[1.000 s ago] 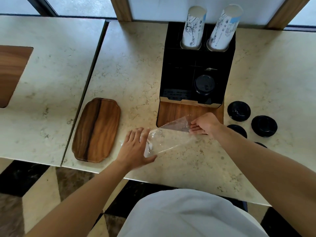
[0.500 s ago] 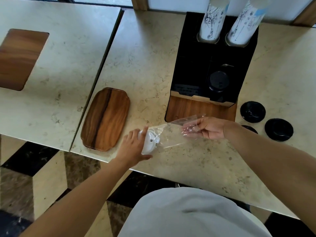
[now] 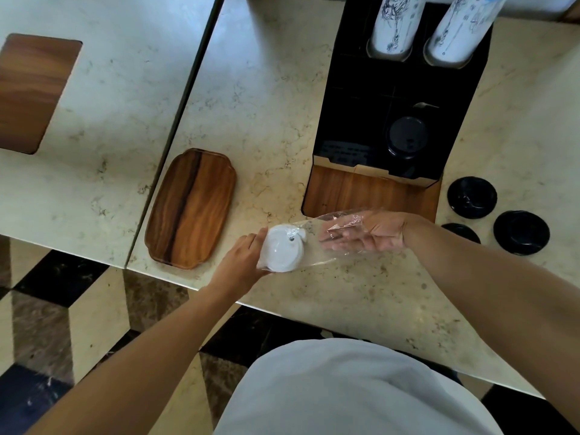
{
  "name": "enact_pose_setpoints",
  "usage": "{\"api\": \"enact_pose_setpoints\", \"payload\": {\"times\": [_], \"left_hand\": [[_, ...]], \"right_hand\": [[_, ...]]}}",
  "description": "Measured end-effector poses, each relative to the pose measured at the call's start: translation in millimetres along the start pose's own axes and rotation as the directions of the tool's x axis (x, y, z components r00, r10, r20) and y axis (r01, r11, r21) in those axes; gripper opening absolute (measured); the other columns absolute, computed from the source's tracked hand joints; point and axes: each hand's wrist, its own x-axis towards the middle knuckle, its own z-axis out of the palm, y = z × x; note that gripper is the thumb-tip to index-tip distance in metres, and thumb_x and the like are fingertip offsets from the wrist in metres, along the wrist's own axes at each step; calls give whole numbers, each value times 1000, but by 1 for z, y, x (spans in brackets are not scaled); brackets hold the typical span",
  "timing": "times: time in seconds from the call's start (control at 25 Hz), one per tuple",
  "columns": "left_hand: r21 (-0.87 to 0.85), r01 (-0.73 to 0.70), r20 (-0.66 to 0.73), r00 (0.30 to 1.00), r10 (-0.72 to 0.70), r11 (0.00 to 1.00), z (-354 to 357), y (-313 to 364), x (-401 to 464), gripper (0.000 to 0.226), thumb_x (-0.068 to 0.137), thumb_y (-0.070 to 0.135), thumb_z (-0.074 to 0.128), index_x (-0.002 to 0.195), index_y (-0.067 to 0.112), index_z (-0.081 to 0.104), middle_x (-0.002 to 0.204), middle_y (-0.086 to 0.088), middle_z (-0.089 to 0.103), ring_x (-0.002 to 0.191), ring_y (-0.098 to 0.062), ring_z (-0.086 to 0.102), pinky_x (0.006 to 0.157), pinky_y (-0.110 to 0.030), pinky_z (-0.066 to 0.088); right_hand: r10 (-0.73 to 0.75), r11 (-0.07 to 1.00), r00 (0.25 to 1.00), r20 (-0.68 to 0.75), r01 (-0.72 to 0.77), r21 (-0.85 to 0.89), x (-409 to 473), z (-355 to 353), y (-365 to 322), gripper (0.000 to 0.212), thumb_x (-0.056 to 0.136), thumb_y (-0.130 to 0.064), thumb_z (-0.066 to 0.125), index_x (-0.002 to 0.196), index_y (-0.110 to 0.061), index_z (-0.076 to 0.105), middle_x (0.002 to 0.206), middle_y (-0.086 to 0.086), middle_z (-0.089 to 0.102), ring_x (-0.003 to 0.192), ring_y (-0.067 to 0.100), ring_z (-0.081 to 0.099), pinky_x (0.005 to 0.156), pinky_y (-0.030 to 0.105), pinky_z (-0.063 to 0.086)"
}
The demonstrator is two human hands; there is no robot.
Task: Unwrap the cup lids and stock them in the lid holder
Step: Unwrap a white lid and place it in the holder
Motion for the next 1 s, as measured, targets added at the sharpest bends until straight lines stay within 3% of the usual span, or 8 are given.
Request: {"api": "enact_pose_setpoints", "payload": {"times": [0.08, 0.12, 0.24, 0.4, 0.52, 0.64, 0.76, 1.0], "left_hand": [[-14, -27, -38, 999, 27, 1000, 0, 1, 1, 87, 75, 19, 90, 148, 2, 45, 114, -21, 68, 102, -39, 62, 84, -46, 52], [-13, -36, -54, 998, 36, 999, -1, 2, 2, 83, 75, 15, 89, 146, 3, 49, 110, -20, 70, 99, -38, 63, 81, -46, 53], [1, -72, -96, 993, 72, 997, 2, 6, 3, 75, 73, 5, 89, 140, 2, 56, 104, -18, 73, 96, -38, 65, 81, -46, 53], [-4, -67, -119, 991, 66, 998, 8, 10, 7, 68, 82, 2, 80, 144, 4, 53, 112, -15, 72, 106, -36, 62, 90, -48, 50], [17, -62, -55, 997, 63, 998, 11, 11, 6, 74, 87, 21, 73, 151, 7, 40, 136, -12, 61, 125, -31, 52, 104, -45, 42], [70, -96, -7, 995, 97, 993, 12, 12, 5, 101, 75, 55, 68, 155, 8, 28, 150, -11, 46, 135, -29, 42, 117, -46, 29], [162, -84, -36, 995, 91, 983, 12, 16, 10, 115, 69, 76, 65, 155, 8, 29, 146, -12, 49, 129, -31, 46, 115, -51, 30], [263, -46, -82, 994, 70, 964, 8, 24, 21, 116, 67, 87, 57, 148, 6, 40, 137, -10, 56, 122, -30, 53, 110, -52, 32]], "right_hand": [[12, 1000, 1000, -19, -12, -7, 2, 4, -4, 48, 99, 10, 54, 146, 0, 50, 145, 25, 57, 128, 35, 63, 77, 24, 63], [12, 999, 1000, -27, -13, -39, 3, 6, -5, 50, 98, 9, 57, 146, -2, 50, 143, 24, 59, 125, 34, 65, 75, 23, 63], [-6, 991, 998, -55, -2, -136, 7, 9, -8, 49, 98, 10, 57, 145, -4, 52, 139, 25, 62, 126, 39, 63, 97, 36, 58], [-16, 981, 992, -122, -8, -192, 14, 14, -7, 43, 93, 13, 62, 135, 3, 59, 125, 31, 68, 111, 39, 71, 90, 35, 62], [-59, 952, 980, -192, -3, -305, 22, 20, -5, 26, 89, 7, 70, 113, 0, 75, 105, 28, 74, 92, 33, 76, 78, 33, 65], [-89, 940, 958, -274, -10, -341, 28, 21, 0, 24, 93, 10, 64, 101, -6, 80, 96, 25, 77, 84, 29, 78, 68, 30, 65], [-124, 935, 937, -327, -1, -355, 30, 22, 4, 25, 93, 10, 65, 104, -7, 79, 90, 20, 77, 73, 23, 76, 62, 29, 64], [-190, 940, 910, -368, 60, -335, 28, 27, 8, 30, 88, -22, 78, 115, -9, 77, 98, 26, 75, 57, 16, 68, 50, 25, 58]]}}
